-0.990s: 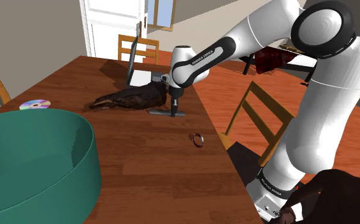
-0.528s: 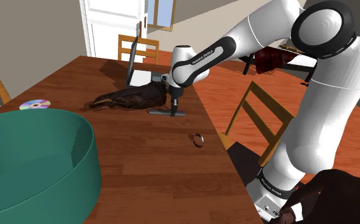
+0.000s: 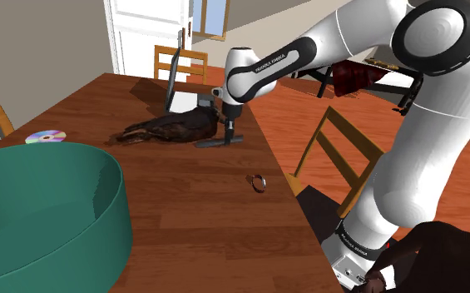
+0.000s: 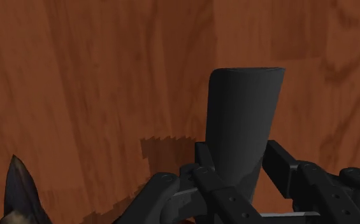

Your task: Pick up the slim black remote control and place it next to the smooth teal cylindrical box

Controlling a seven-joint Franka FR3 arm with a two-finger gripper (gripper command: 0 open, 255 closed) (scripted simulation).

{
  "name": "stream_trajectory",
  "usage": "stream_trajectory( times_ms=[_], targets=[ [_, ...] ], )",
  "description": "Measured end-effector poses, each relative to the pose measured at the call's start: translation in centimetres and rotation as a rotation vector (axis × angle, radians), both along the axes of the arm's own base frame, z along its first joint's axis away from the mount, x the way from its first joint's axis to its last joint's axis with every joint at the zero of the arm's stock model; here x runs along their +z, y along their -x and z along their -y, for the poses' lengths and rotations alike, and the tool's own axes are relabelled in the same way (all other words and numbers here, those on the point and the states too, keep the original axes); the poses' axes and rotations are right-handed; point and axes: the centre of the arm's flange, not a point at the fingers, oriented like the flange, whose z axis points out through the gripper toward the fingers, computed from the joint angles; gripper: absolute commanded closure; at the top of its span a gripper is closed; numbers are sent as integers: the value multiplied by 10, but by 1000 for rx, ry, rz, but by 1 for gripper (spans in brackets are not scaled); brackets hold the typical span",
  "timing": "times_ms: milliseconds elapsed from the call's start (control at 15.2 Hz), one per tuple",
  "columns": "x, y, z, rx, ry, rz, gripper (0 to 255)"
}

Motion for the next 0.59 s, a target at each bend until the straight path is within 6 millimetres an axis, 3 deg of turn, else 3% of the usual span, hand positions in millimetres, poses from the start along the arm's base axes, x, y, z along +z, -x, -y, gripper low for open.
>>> stream_trajectory(
  times_ms=[594],
  targets=[
    [49,1,0,1,0,0,255]
  ],
)
